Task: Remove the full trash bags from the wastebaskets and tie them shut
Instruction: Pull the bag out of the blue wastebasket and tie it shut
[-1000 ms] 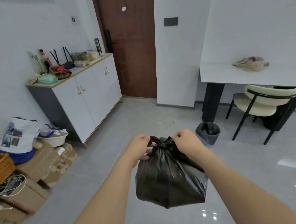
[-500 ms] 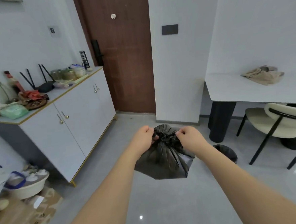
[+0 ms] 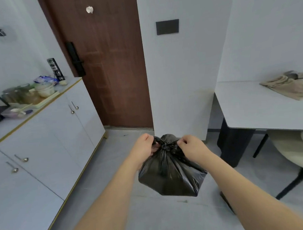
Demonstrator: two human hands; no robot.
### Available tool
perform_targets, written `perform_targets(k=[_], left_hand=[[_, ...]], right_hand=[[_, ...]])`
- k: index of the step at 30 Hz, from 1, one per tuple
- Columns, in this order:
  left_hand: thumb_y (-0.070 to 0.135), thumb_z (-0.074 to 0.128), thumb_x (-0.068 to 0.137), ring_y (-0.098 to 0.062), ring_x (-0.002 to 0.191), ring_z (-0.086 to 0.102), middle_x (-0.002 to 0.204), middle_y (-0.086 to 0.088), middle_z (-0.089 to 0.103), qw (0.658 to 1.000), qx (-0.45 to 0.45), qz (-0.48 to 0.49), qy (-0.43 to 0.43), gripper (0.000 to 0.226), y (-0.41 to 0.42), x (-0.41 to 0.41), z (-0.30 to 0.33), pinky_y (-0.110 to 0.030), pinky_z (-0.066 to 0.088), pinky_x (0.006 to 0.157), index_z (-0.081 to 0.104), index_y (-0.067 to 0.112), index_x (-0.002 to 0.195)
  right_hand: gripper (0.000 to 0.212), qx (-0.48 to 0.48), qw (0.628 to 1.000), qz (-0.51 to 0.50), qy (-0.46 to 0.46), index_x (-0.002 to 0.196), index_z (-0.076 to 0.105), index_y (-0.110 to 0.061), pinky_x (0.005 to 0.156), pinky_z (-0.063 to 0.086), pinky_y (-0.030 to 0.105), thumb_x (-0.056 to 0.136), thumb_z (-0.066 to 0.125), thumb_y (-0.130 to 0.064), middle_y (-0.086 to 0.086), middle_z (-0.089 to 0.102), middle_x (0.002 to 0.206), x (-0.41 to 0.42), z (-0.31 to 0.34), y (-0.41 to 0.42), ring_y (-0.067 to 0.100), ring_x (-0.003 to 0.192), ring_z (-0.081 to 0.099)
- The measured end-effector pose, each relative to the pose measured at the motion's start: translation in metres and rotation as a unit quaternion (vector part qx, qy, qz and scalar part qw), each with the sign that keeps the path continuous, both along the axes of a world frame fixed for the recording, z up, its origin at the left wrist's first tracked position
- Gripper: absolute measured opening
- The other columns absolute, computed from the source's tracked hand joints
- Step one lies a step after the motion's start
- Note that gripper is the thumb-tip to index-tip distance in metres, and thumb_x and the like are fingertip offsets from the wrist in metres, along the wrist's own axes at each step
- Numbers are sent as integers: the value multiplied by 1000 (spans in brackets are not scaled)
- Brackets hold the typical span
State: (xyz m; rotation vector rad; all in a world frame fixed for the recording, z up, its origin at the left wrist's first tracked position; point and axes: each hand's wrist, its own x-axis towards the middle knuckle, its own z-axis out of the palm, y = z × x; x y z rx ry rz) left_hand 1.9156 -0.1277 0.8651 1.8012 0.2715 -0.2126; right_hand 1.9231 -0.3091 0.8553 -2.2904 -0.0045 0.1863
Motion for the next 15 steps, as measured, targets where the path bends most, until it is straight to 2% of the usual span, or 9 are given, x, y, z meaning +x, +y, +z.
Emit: perform_targets(k=[2, 4, 6, 8, 11, 14, 15], left_hand=[[25, 33, 103, -17, 78, 66, 98, -8, 71, 1000, 4, -8, 3, 25, 3, 57, -10, -42, 52, 87, 51, 15, 88], [23, 34, 103, -12, 73, 64, 97, -10, 69, 1000, 0, -17, 1, 26, 7, 115, -21, -30, 53, 70, 51, 14, 87], [20, 34, 103, -5, 63, 60, 86, -7, 64, 999, 2, -35, 10, 27, 14, 169, -35, -18, 47, 59, 50, 14, 83], [19, 33, 103, 2, 49, 55, 73, -1, 58, 998, 5, -46, 33, 27, 25, 223, -46, -12, 43, 53, 48, 14, 81], [20, 35, 103, 1, 54, 57, 78, -2, 62, 998, -3, -46, 48, 26, 41, 304, -63, -16, 46, 58, 50, 13, 82], [21, 36, 103, -11, 74, 64, 93, -7, 68, 996, -15, -37, 78, 25, 46, 378, -82, -35, 52, 84, 52, 11, 87], [21, 36, 102, -14, 77, 64, 94, -8, 68, 995, -16, -38, 88, 25, 47, 401, -89, -38, 51, 88, 53, 11, 88]], right_hand=[[31, -4, 1000, -1, 8, 79, 57, -8, 49, 37, 27, 97, 44, -28, -1, 53, 59, 54, -11, 5, 14, 52, 47], [31, -6, 1000, -8, 13, 72, 52, -13, 48, 35, 27, 97, 44, -28, -1, 52, 58, 109, -23, 9, 14, 51, 45], [32, -9, 1000, -13, 20, 69, 48, -13, 49, 34, 27, 97, 44, -27, 2, 50, 60, 162, -35, 16, 15, 52, 44], [31, -14, 999, -17, 36, 69, 47, -14, 51, 35, 29, 97, 44, -26, 3, 49, 61, 213, -44, 22, 16, 53, 43], [30, -17, 999, -7, 41, 70, 51, -15, 50, 37, 26, 97, 45, -27, -2, 54, 61, 286, -54, 35, 13, 53, 47], [27, -9, 999, 0, 53, 72, 53, -18, 50, 37, 25, 96, 46, -26, -3, 56, 62, 358, -66, 43, 12, 54, 49], [27, -9, 998, 1, 63, 71, 53, -18, 50, 36, 25, 96, 46, -26, -3, 56, 62, 382, -72, 43, 12, 54, 49]])
